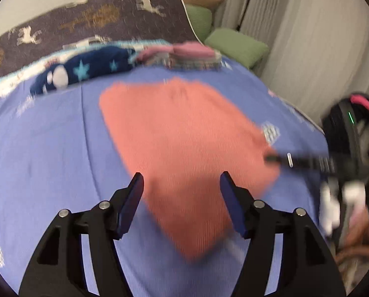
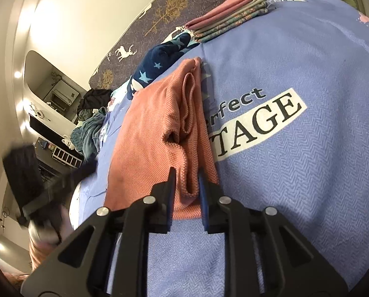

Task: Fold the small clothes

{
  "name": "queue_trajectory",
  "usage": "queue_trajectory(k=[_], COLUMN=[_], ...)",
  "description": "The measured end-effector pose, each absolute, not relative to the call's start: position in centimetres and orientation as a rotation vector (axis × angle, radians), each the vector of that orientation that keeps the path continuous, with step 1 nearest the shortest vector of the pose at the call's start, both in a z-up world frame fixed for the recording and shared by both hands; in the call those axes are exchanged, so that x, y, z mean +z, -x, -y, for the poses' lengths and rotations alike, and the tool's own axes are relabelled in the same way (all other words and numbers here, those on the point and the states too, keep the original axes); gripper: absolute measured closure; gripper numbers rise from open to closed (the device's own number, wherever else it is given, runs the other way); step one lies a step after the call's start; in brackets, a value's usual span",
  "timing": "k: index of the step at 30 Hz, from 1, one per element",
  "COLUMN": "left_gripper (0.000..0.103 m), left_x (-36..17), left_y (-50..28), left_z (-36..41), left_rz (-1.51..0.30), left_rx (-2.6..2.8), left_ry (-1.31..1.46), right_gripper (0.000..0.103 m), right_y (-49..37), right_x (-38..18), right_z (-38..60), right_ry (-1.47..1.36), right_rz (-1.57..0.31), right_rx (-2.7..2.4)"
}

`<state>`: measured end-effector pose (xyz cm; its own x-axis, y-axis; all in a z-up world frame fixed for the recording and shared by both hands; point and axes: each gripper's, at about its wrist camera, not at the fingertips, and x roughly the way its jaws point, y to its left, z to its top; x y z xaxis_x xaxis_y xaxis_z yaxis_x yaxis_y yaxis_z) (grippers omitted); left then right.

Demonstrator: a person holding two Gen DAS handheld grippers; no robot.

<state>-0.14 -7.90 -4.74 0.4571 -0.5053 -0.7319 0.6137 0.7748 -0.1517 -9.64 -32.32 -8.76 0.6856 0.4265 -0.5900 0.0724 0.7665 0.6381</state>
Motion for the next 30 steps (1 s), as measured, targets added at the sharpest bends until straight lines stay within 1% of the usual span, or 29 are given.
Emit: queue_trajectory(k=[4,5,6,8,10,11,12,13,15,17,18,19,20,21,24,26,28,30], left_gripper=[0.039,0.039,0.039,0.039,0.039,0.041,0.047,0.051,0.061,0.068,0.071,0.073,0.075,0.077,0.079,0.079,0.079,0.079], left_x=[-6.9,-7.4,-8.0,-8.4,-8.5,-8.6,-8.6,-8.6,-8.5,-8.5,-8.3,-8.0,-7.6,-6.8,-4.4,-3.8,-4.6,-6.6], left_y=[2.2,2.4,2.6,2.9,2.9,2.8,2.9,3.1,3.5,3.9,4.1,4.3,4.5,4.7,4.5,3.7,2.4,0.9], left_z=[6.3,6.1,6.1,6.3,6.7,6.8,6.8,6.7,6.4,6.3,6.2,6.1,6.0,5.9,6.2,7.0,8.5,9.9], left_rz=[-0.887,-0.898,-0.912,-0.897,-0.883,-0.878,-0.875,-0.875,-0.881,-0.886,-0.890,-0.891,-0.886,-0.868,-0.796,-0.768,-0.784,-0.853], left_rx=[-0.670,-0.668,-0.662,-0.636,-0.601,-0.578,-0.568,-0.575,-0.593,-0.604,-0.611,-0.622,-0.636,-0.660,-0.729,-0.773,-0.757,-0.728], left_ry=[-0.150,-0.145,-0.149,-0.186,-0.227,-0.251,-0.270,-0.274,-0.277,-0.291,-0.291,-0.277,-0.261,-0.233,-0.158,-0.124,-0.139,-0.152], right_gripper=[0.084,0.090,0.093,0.096,0.097,0.097,0.097,0.097,0.097,0.096,0.096,0.096,0.089,0.087,0.087,0.087,0.087,0.087], right_y=[9.4,9.4,9.3,9.4,9.7,10.1,10.5,10.6,10.3,9.6,9.6,9.9,10.0,10.1,10.2,9.5,8.6,7.2], right_x=[-8.7,-8.7,-8.6,-8.1,-6.9,-6.1,-5.5,-5.2,-6.4,-8.9,-9.7,-9.7,-9.2,-8.2,-5.3,-3.6,-2.6,-2.6], right_z=[32.3,32.3,32.3,32.3,32.2,32.0,32.0,32.0,32.6,33.1,33.4,33.7,33.8,34.0,33.8,33.2,31.9,30.5], right_ry=[-0.685,-0.684,-0.683,-0.693,-0.699,-0.695,-0.684,-0.673,-0.648,-0.665,-0.690,-0.707,-0.698,-0.667,-0.576,-0.546,-0.492,-0.440], right_rz=[-0.811,-0.810,-0.806,-0.789,-0.750,-0.721,-0.707,-0.710,-0.776,-0.886,-0.895,-0.879,-0.875,-0.852,-0.763,-0.722,-0.700,-0.703], right_rx=[0.214,0.212,0.211,0.222,0.246,0.258,0.255,0.244,0.185,0.151,0.162,0.173,0.174,0.159,0.156,0.207,0.261,0.334])
